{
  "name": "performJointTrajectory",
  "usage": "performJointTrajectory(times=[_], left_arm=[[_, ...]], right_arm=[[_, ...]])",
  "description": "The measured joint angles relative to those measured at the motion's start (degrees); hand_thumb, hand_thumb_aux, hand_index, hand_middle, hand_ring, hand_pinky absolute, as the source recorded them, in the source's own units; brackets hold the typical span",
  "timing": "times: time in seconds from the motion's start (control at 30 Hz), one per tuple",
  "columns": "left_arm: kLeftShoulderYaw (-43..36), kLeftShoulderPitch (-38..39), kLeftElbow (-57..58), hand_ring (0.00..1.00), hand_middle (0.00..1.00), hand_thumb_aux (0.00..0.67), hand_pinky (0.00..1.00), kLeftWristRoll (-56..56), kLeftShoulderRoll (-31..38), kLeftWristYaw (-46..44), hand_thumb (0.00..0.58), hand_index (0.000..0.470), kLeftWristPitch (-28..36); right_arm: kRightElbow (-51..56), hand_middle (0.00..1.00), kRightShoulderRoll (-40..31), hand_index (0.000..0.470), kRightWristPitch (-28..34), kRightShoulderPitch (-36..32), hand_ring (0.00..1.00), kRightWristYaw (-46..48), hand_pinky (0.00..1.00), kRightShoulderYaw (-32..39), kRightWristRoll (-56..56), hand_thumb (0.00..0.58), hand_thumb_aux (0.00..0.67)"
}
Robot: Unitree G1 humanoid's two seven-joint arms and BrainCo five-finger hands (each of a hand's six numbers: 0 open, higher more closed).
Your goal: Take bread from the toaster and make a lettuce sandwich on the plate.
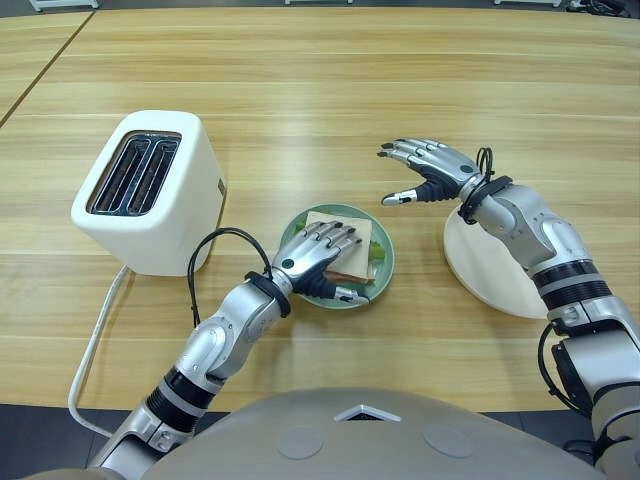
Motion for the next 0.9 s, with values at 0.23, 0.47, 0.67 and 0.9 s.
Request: performJointTrajectory(times=[0.23, 0.47, 0.67, 0.9], left_arm=[[7.70, -1.11, -16.32, 0.00, 0.00, 0.000, 0.00, -0.34, 0.43, 2.55, 0.000, 0.000, -0.12], [21.76, 12.45, -23.21, 0.00, 0.00, 0.670, 0.00, -22.61, 7.39, -4.59, 0.580, 0.470, -1.47], [37.35, 29.41, -23.68, 0.00, 0.00, 0.670, 0.00, -37.40, 15.91, -10.09, 0.580, 0.470, -10.13], [46.19, 38.45, -19.44, 1.00, 1.00, 0.670, 1.00, -40.72, 18.51, -12.66, 0.580, 0.470, -18.83]], right_arm=[[-0.72, 0.00, 0.42, 0.000, -1.67, -0.10, 0.00, -1.25, 0.00, -2.16, 3.58, 0.000, 0.000], [-9.71, 0.21, -2.76, 0.470, -8.34, 7.68, 0.21, 9.29, 0.21, -5.43, 21.16, 0.580, 0.670], [-20.92, 0.71, -9.58, 0.470, -11.33, 18.09, 0.71, 19.95, 0.71, -8.81, 35.68, 0.580, 0.670], [-24.63, 0.99, -13.37, 0.470, -10.37, 23.92, 0.99, 27.80, 0.99, -11.67, 39.95, 0.580, 0.670]])
